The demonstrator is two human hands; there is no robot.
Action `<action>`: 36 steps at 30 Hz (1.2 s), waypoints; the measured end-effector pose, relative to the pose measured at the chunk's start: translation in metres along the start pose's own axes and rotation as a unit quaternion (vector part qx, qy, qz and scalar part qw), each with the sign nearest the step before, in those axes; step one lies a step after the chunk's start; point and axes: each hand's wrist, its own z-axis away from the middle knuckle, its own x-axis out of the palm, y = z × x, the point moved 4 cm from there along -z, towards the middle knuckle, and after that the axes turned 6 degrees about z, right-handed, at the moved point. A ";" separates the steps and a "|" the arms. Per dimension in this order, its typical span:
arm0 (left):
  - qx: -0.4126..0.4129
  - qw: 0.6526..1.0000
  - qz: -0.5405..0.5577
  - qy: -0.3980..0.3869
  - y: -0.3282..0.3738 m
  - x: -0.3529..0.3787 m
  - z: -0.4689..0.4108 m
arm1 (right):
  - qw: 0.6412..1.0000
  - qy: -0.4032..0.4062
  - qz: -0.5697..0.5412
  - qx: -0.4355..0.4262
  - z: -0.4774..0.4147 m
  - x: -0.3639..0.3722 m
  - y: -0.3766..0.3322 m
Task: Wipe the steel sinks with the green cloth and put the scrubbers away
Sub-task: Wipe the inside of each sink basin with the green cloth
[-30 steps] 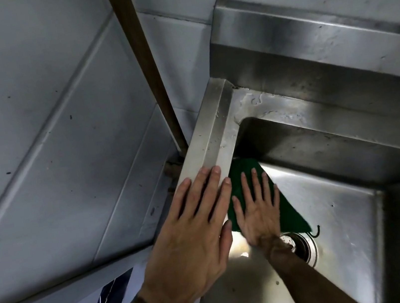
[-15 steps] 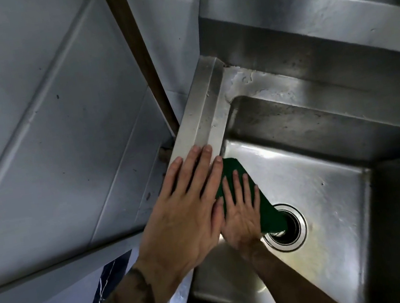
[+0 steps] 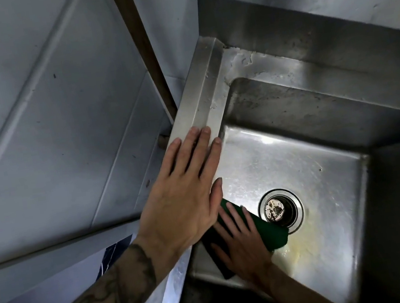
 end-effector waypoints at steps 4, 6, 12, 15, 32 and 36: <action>0.002 1.000 -0.010 -0.005 -0.001 0.001 0.002 | 1.000 -0.009 -0.001 -0.024 0.017 0.006 -0.001; 0.003 1.000 -0.011 -0.002 -0.001 0.000 0.002 | 0.997 -0.015 0.021 -0.078 0.038 0.009 0.001; 0.003 1.000 -0.016 -0.003 0.001 -0.001 0.001 | 0.984 -0.044 0.070 -0.155 0.067 0.009 0.027; 0.006 1.000 -0.016 0.001 0.000 -0.001 0.001 | 0.985 -0.054 0.071 -0.146 0.082 0.010 0.047; 0.013 1.000 -0.019 0.014 -0.002 0.002 0.002 | 0.992 -0.090 0.079 -0.038 0.137 0.002 0.105; 0.023 0.999 -0.026 0.027 -0.002 0.002 0.003 | 0.992 -0.096 0.085 0.019 0.157 0.009 0.137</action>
